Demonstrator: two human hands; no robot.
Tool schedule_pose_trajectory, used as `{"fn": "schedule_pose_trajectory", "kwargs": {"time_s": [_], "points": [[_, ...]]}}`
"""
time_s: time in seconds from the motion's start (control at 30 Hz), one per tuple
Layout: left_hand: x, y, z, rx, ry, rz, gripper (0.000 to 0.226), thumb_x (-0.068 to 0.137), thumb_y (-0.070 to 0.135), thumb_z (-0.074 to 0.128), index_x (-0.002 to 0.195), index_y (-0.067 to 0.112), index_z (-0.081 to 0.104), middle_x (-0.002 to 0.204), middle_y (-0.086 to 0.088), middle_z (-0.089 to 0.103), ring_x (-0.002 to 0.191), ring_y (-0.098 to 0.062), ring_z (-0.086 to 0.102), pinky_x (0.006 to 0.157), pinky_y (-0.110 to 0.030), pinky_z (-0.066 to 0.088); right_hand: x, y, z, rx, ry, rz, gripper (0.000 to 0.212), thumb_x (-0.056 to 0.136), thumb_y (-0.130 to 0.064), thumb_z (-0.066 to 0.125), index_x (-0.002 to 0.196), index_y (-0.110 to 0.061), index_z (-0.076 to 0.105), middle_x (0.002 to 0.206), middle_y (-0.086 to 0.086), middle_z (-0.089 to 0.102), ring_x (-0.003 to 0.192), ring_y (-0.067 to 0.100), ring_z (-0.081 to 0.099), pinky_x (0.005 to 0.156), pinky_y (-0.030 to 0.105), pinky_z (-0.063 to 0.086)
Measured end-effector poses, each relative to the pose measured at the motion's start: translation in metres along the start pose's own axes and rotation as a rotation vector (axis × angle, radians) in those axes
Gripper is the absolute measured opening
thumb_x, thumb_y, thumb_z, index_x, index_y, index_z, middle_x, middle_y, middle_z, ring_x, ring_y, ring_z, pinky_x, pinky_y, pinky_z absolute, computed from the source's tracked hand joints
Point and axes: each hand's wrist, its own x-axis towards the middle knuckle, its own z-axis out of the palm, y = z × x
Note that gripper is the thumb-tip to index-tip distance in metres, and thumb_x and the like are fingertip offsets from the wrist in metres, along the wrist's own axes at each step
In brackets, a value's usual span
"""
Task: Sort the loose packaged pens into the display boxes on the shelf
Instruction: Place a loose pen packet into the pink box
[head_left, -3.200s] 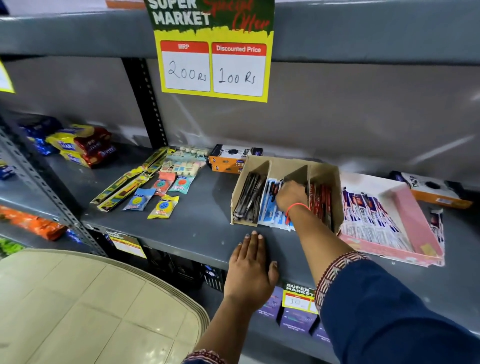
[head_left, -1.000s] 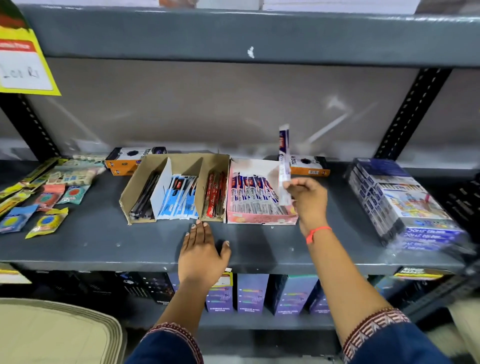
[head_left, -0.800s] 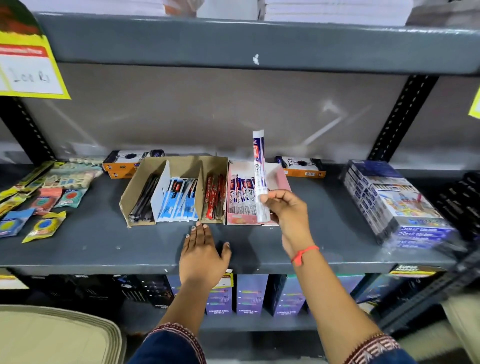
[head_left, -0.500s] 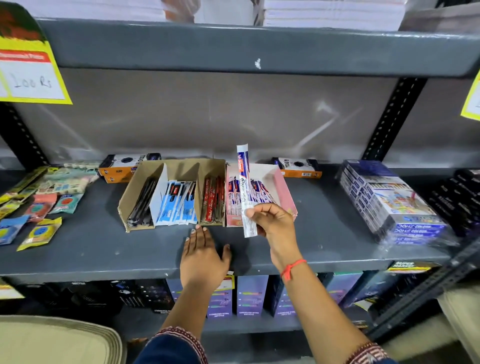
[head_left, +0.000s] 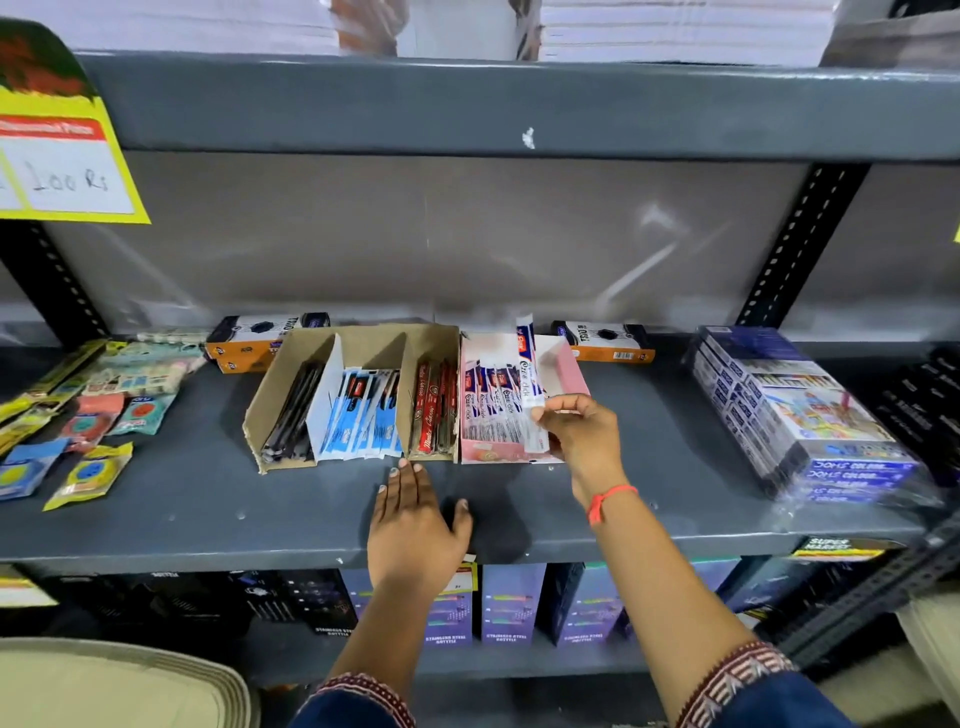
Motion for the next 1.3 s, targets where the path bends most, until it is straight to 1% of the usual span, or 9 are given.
{"fn": "schedule_pose_trajectory", "kwargs": {"time_s": [0.13,0.23,0.37,0.6,0.7,0.93,1.07,1.23,1.3], "points": [[0.001,-0.001,0.001,0.006,-0.003,0.0,0.079,0.087,0.056,0.011,0.146,0.004,0.008,0.154,-0.014,0.013,0.141,-0.024,0.01,0.114,-0.032,0.005,0.029,-0.012,-0.008,-0.484,0.123,-0.061,0.024,0.079,0.002,0.061,0.066,-0.018,0.057,0.096,0.018,0.068,0.078,0.028,0.06,0.076,0.033,0.053],[0.001,0.0,0.002,0.026,-0.014,-0.002,0.077,0.088,0.056,0.011,0.146,0.005,0.004,0.155,-0.012,0.009,0.141,-0.023,0.006,0.113,-0.031,0.003,0.038,-0.021,-0.01,-0.833,0.074,-0.117,0.024,0.083,0.006,0.046,0.097,0.001,0.064,0.107,0.026,0.066,0.097,0.04,0.061,0.082,0.036,0.049],[0.001,-0.001,0.002,0.025,-0.001,-0.01,0.076,0.089,0.054,0.015,0.146,0.006,0.006,0.155,-0.011,0.011,0.141,-0.023,0.008,0.113,-0.031,0.004,0.048,-0.021,-0.001,-1.089,0.02,-0.163,0.031,0.09,0.002,0.035,0.112,0.006,0.056,0.113,0.027,0.063,0.103,0.044,0.06,0.083,0.042,0.05],[0.0,0.0,0.001,0.024,-0.002,-0.004,0.076,0.088,0.054,0.016,0.146,0.006,0.008,0.155,-0.011,0.012,0.141,-0.022,0.009,0.113,-0.03,0.003,0.052,-0.015,0.004,-1.222,-0.062,-0.132,0.033,0.091,0.004,0.035,0.12,0.006,0.053,0.122,0.026,0.059,0.112,0.044,0.058,0.092,0.044,0.049],[0.0,0.001,0.001,0.038,-0.004,-0.013,0.079,0.084,0.055,0.011,0.146,0.007,0.006,0.155,-0.01,0.011,0.141,-0.022,0.008,0.113,-0.03,0.002,0.052,-0.015,0.007,-1.3,-0.089,-0.174,0.032,0.091,0.002,0.039,0.119,0.004,0.055,0.12,0.024,0.061,0.111,0.041,0.06,0.09,0.043,0.051],[0.0,0.001,0.001,0.057,0.005,-0.008,0.071,0.092,0.052,0.022,0.146,0.008,0.008,0.155,-0.01,0.013,0.14,-0.021,0.01,0.113,-0.03,0.003,0.04,-0.021,0.01,-1.411,-0.092,-0.295,0.033,0.09,0.005,0.039,0.118,0.003,0.057,0.116,0.023,0.065,0.108,0.039,0.063,0.085,0.043,0.053],[0.002,0.0,0.002,0.071,-0.01,-0.011,0.081,0.081,0.055,0.011,0.146,0.006,0.01,0.154,-0.012,0.014,0.14,-0.022,0.011,0.114,-0.032,0.004,0.023,-0.034,0.025,-1.322,-0.107,-0.455,0.03,0.085,0.007,0.041,0.108,0.003,0.06,0.109,0.025,0.067,0.102,0.039,0.065,0.081,0.04,0.052],[0.001,-0.003,0.001,-0.005,-0.02,0.014,0.074,0.092,0.053,0.026,0.145,0.004,0.01,0.154,-0.014,0.013,0.141,-0.023,0.008,0.114,-0.032,0.002,-0.017,-0.052,0.067,-1.132,-0.186,-0.624,0.034,0.085,0.0,0.041,0.107,-0.003,0.066,0.108,0.023,0.068,0.101,0.042,0.063,0.081,0.04,0.051],[-0.001,-0.012,-0.003,-0.007,-0.028,0.052,0.074,0.091,0.054,0.022,0.145,0.004,0.012,0.154,-0.013,0.013,0.141,-0.021,0.008,0.112,-0.029,0.0,-0.034,-0.049,0.08,-1.099,-0.228,-0.659,0.033,0.086,-0.003,0.043,0.107,-0.006,0.067,0.105,0.024,0.069,0.1,0.042,0.064,0.081,0.04,0.052]]}}
